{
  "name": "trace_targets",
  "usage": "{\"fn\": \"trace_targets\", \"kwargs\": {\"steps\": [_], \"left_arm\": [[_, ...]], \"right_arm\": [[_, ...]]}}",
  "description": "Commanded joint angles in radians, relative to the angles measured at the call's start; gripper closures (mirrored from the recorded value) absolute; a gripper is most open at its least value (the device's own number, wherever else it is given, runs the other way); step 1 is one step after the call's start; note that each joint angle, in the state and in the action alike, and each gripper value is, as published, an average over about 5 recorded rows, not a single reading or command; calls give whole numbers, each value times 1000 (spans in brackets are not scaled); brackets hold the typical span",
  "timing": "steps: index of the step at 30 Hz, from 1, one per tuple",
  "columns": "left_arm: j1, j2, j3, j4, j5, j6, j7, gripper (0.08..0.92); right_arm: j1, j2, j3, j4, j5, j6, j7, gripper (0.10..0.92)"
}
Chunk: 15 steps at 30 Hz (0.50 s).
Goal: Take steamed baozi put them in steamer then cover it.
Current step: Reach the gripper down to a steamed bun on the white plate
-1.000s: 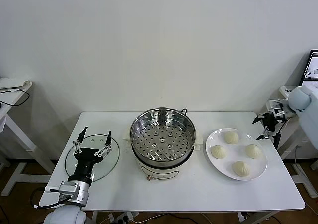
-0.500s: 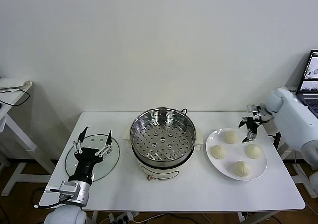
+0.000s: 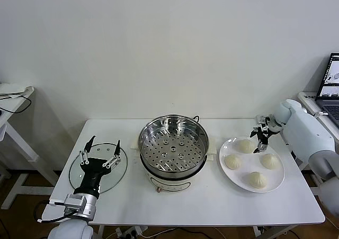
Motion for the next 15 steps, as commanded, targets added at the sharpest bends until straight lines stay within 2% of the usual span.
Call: {"fn": "trace_targets", "kwargs": {"steps": [1,15], "left_arm": [[0,1,-1,2,1,-1,1,177],[-4,1,0,9,2,-2,1,177]], "right_arm": [[-1,16,9,-15,-18,1,18,203],[-10,34,25,-33,-59,9,29,221]]}}
